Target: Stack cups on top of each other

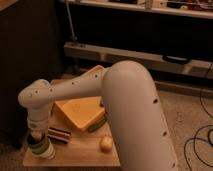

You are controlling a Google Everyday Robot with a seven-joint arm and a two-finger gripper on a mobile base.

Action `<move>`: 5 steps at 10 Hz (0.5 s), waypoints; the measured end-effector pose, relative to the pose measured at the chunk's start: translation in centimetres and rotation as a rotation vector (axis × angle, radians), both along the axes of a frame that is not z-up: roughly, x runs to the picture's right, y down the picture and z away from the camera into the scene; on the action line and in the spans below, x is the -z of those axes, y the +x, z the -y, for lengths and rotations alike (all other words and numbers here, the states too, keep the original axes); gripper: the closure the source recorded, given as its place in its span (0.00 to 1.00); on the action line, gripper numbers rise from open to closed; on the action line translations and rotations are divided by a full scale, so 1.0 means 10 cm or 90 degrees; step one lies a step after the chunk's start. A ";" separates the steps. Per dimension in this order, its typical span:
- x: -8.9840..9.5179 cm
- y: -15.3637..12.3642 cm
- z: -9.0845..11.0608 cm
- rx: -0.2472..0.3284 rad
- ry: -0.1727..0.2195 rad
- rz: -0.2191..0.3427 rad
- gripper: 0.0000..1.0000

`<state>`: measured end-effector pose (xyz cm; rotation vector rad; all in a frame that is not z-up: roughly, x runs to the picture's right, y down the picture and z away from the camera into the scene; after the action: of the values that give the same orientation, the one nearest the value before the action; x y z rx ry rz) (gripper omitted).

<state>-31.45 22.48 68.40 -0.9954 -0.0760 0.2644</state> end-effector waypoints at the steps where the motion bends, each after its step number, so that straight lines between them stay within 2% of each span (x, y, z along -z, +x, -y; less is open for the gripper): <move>1: -0.02 0.02 -0.01 0.006 0.000 -0.008 0.25; 2: -0.03 0.07 0.00 0.005 0.001 -0.014 0.20; 5: 0.02 0.39 0.01 -0.010 0.009 -0.027 0.20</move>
<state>-27.59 22.35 68.18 -0.9757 -0.0474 0.2995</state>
